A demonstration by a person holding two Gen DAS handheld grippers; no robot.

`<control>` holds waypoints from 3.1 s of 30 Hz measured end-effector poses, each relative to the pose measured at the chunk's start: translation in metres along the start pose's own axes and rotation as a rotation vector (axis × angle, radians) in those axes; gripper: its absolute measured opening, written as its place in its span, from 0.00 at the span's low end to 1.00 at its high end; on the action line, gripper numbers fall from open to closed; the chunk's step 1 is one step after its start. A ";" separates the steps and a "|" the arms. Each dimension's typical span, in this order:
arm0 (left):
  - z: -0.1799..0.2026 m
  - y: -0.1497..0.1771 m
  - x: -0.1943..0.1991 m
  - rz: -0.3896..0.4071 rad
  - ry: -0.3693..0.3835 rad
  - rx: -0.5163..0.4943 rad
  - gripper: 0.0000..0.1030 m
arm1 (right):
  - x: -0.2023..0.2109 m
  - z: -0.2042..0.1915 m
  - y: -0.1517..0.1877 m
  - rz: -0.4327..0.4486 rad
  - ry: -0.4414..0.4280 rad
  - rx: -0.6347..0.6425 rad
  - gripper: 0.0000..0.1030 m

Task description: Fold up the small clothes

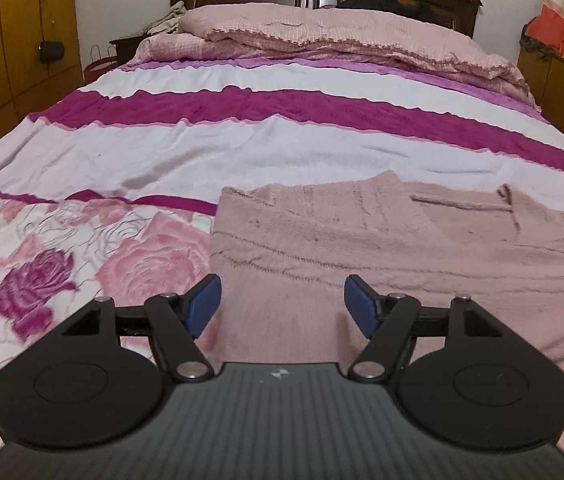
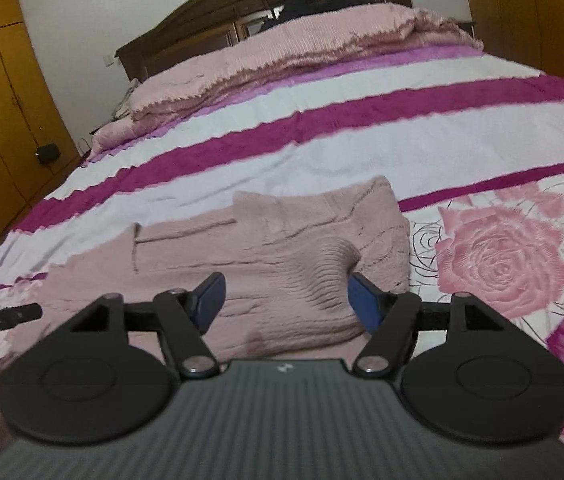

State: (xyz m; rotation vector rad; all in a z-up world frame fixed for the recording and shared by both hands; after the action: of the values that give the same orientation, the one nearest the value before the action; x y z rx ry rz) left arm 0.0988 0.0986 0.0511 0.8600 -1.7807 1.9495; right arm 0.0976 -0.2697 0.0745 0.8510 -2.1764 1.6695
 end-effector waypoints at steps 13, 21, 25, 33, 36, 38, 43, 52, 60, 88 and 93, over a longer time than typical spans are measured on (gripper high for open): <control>-0.002 0.034 0.104 -0.007 0.023 -0.101 0.73 | 0.101 -0.046 0.023 0.035 -0.053 0.098 0.67; 0.004 0.075 0.158 -0.021 0.062 -0.188 0.73 | 0.136 -0.061 0.069 -0.022 -0.057 0.166 0.67; 0.010 0.096 0.175 -0.044 0.083 -0.227 0.73 | 0.145 -0.070 0.092 -0.061 -0.045 0.266 0.67; 0.017 0.123 0.191 -0.089 0.129 -0.313 0.76 | 0.159 -0.078 0.117 -0.134 -0.062 0.376 0.67; 0.018 0.132 0.192 -0.115 0.138 -0.343 0.78 | 0.160 -0.076 0.125 -0.165 -0.053 0.385 0.67; 0.018 0.138 0.193 -0.135 0.148 -0.356 0.78 | 0.163 -0.075 0.128 -0.182 -0.049 0.407 0.67; 0.018 0.150 0.200 -0.158 0.195 -0.390 0.78 | 0.171 -0.075 0.136 -0.223 -0.040 0.473 0.67; 0.010 0.174 0.203 -0.215 0.231 -0.452 0.78 | 0.174 -0.076 0.162 -0.303 -0.017 0.602 0.67; 0.001 0.185 0.196 -0.262 0.228 -0.442 0.79 | 0.175 -0.077 0.173 -0.298 0.004 0.652 0.69; 0.030 0.190 0.148 -0.131 0.116 -0.538 0.80 | 0.148 -0.066 0.178 -0.190 0.090 0.623 0.70; 0.032 0.192 0.150 -0.095 0.102 -0.539 0.77 | 0.139 -0.070 0.178 -0.146 0.107 0.635 0.68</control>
State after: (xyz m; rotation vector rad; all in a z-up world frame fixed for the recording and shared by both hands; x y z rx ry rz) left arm -0.1291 0.0203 0.0029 0.6289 -2.0153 1.3227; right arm -0.1280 -0.2138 0.0306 1.0056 -1.4718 2.2978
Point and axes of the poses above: each gripper's, at about its wrist camera, not at the fingertips, and x roughly against the way its jaws point, z to its right, y to its underside, the point moved 2 cm from there along -x, roughly the way its jaws point, and after that the axes turned 1 degree about -x, right-handed, at the moved point
